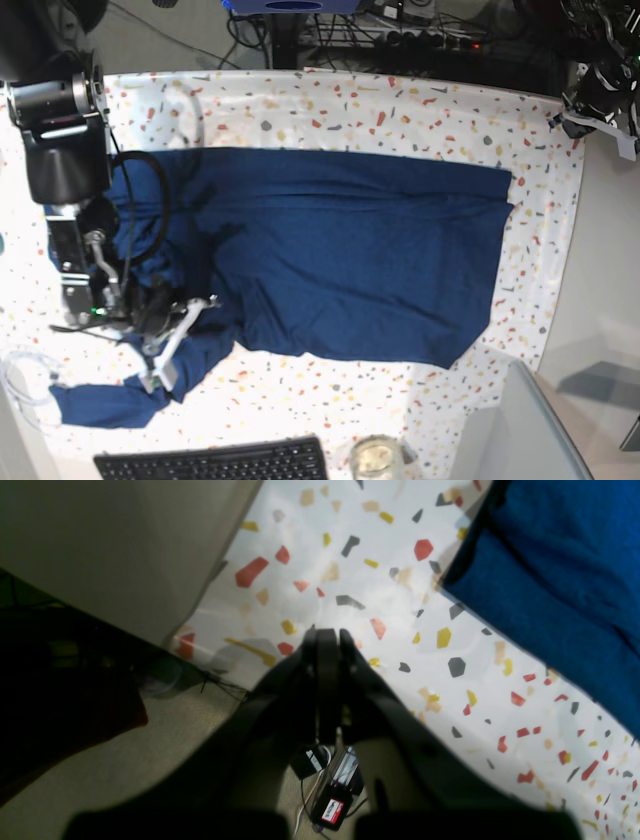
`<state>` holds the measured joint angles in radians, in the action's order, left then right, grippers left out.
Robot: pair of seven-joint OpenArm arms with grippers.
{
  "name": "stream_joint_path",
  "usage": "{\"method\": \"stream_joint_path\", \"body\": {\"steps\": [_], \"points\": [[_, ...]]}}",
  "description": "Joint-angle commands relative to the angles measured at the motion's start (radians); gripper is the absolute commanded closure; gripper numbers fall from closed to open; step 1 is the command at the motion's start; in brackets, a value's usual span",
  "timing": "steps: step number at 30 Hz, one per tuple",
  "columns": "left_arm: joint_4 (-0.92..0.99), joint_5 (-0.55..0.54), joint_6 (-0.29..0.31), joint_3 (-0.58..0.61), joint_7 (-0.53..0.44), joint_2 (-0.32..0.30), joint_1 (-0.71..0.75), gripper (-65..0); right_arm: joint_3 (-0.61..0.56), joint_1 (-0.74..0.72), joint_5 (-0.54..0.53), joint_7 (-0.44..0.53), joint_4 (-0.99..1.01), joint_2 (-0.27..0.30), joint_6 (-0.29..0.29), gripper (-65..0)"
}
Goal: Layout the t-shirt on the table in an organized manner, then fold the t-shirt properly
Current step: 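Grasp the crumpled sleeve with the right gripper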
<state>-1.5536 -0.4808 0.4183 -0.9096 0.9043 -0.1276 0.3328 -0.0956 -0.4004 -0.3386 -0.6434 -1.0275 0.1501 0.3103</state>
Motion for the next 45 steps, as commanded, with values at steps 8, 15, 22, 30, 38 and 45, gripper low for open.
{"method": "stream_joint_path", "body": {"steps": [8, 15, 22, 30, 38, 45], "points": [[-0.014, -0.011, 0.003, -0.004, -0.015, -0.016, -0.007, 0.0, 0.190, 0.034, 0.000, -0.149, -0.402, 0.021, -0.004, -0.5], [-0.014, -0.011, 0.003, -0.004, -0.015, -0.016, -0.008, 0.0, 0.274, 0.048, 0.000, -0.168, -0.543, 0.021, -0.001, -0.5], [-0.014, -0.011, 0.003, -0.006, -0.015, -0.016, -0.005, 0.0, 0.279, 0.048, 0.000, -0.169, -0.655, 0.023, -0.001, -0.3], [-0.014, -0.011, 0.003, -0.009, -0.015, -0.016, -0.005, 0.0, 0.277, 0.050, 0.000, -0.215, -0.725, 0.023, -0.004, -0.3], [-0.014, -0.009, 0.003, -0.004, -0.014, -0.016, -0.010, 0.0, 0.270, 0.116, -0.003, -0.226, -0.725, -0.020, 0.000, -0.3], [-0.014, -0.009, 0.003, -0.004, -0.014, -0.016, -0.010, 0.0, 0.262, 0.162, -0.003, -0.224, -0.725, -0.099, 0.002, -0.3]]}}
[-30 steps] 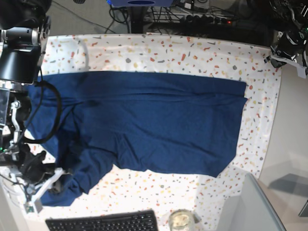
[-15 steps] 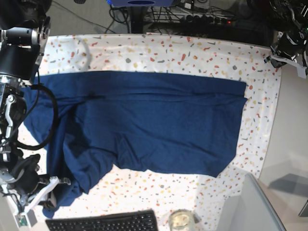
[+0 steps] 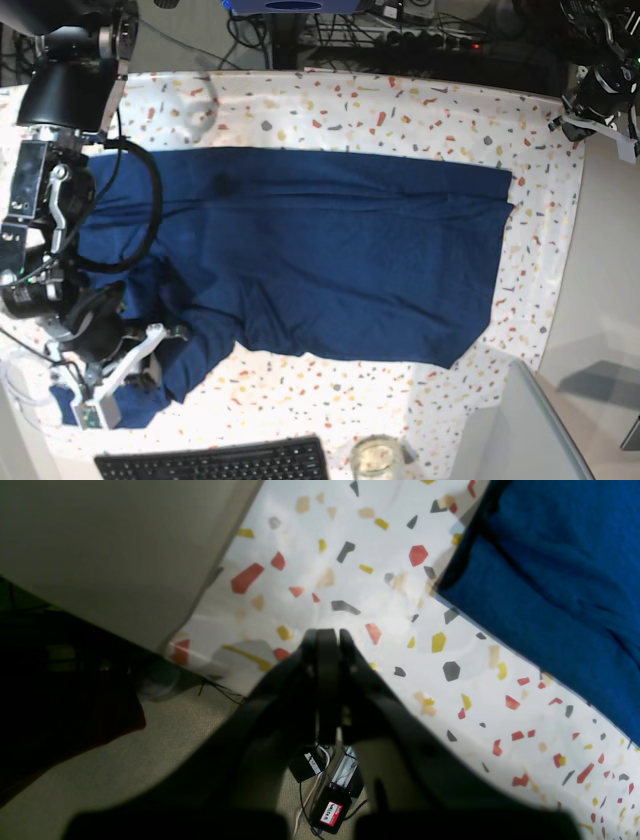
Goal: Layout the t-shirt on the table in an organized manner, then fold the t-shirt properly
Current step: 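Grasp the crumpled sleeve with the right gripper, then lift the sleeve with the right gripper and carry it onto the shirt body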
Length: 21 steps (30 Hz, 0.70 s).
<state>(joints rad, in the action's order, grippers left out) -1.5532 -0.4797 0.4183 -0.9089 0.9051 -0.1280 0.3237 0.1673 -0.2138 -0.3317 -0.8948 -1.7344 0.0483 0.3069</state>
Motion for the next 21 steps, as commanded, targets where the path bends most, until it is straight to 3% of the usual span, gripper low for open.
{"method": "stream_joint_path", "body": {"steps": [1, 9, 21], "points": [[-0.014, -0.011, 0.003, -0.005, -0.014, -0.015, -0.001, 0.0, -0.019, -0.020, -0.010, 0.027, -0.019, -0.005, 0.005, -0.3], [-0.014, -0.014, 0.003, -0.005, -0.014, -0.015, -0.001, 0.0, -0.216, 0.053, -0.008, 0.122, -0.008, -0.035, -0.002, -0.2], [-0.014, -0.014, 0.003, -0.005, -0.014, -0.015, 0.001, 0.0, -0.386, 0.093, -0.007, 0.127, 0.061, -0.097, -0.002, -0.2]]}}
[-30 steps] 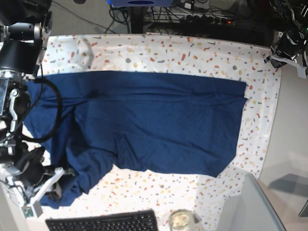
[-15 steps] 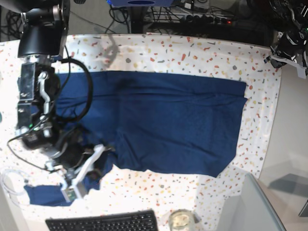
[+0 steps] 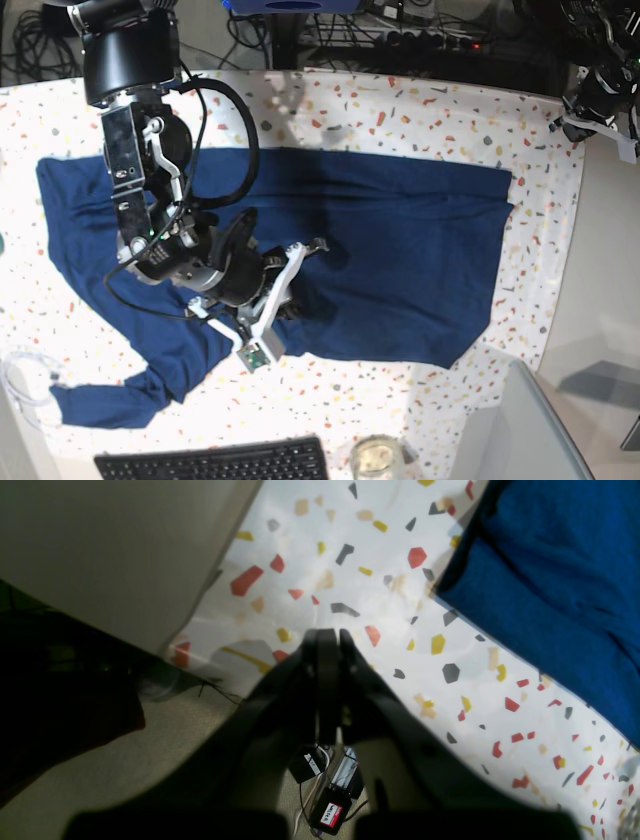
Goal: Layout the t-shirt on the table in an organized manner, then fold the t-shirt properly
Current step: 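Lift the sleeve with the right gripper and carry it onto the shirt body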
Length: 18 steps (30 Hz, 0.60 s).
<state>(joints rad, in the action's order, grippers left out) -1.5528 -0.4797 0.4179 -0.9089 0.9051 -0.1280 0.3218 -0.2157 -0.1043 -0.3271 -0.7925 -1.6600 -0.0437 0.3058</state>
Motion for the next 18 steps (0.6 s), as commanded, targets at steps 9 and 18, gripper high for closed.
{"method": "stream_joint_path", "body": {"steps": [9, 18], "points": [[-0.015, -0.014, 0.003, -0.005, -0.014, -0.014, 0.003, 0.0, -0.078, -0.015, -0.011, 0.094, 0.148, -0.040, -0.001, -0.2], [-0.015, -0.012, 0.003, -0.005, -0.014, -0.014, 0.009, 0.0, -0.176, -0.021, -0.011, 0.204, 0.306, -0.040, -0.001, -0.2]]}}
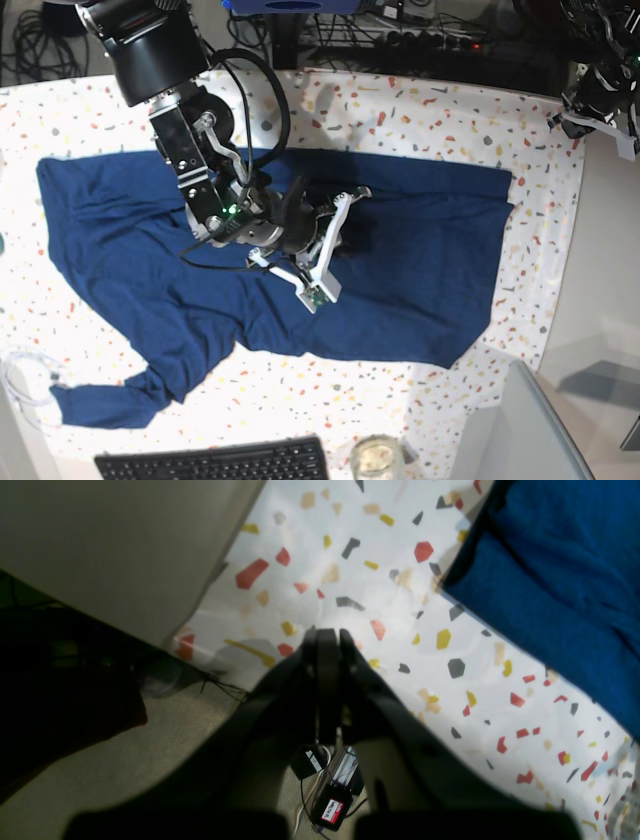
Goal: Layout the t-shirt on the table in an organized manner, then fold the t-shirt properly
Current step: 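Lift the sleeve with the right gripper and carry it onto the shirt body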
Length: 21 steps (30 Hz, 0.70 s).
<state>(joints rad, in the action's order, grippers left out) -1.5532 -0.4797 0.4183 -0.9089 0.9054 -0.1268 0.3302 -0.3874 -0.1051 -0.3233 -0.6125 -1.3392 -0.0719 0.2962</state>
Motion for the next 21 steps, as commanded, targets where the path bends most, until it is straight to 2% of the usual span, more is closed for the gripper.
{"method": "stream_joint_path", "body": {"steps": [1, 14, 16, 21], "points": [[-0.014, -0.012, 0.003, -0.005, -0.015, -0.015, 0.000, 0.0, -0.015, -0.025, -0.015, 0.032, -0.007, -0.012, 0.008, -0.2], [-0.003, -0.014, 0.003, -0.005, -0.015, -0.015, -0.001, 0.0, -0.052, -0.026, -0.015, 0.033, 0.059, -0.032, 0.008, -1.4], [0.023, -0.015, 0.003, -0.005, -0.015, -0.017, -0.006, 0.0, -0.084, -0.026, -0.015, 0.033, 0.074, -0.032, 0.008, -5.7], [0.041, -0.015, 0.003, -0.005, -0.015, -0.015, -0.007, 0.0, -0.158, -0.029, -0.015, 0.032, 0.066, -0.026, 0.008, -27.9]]}}
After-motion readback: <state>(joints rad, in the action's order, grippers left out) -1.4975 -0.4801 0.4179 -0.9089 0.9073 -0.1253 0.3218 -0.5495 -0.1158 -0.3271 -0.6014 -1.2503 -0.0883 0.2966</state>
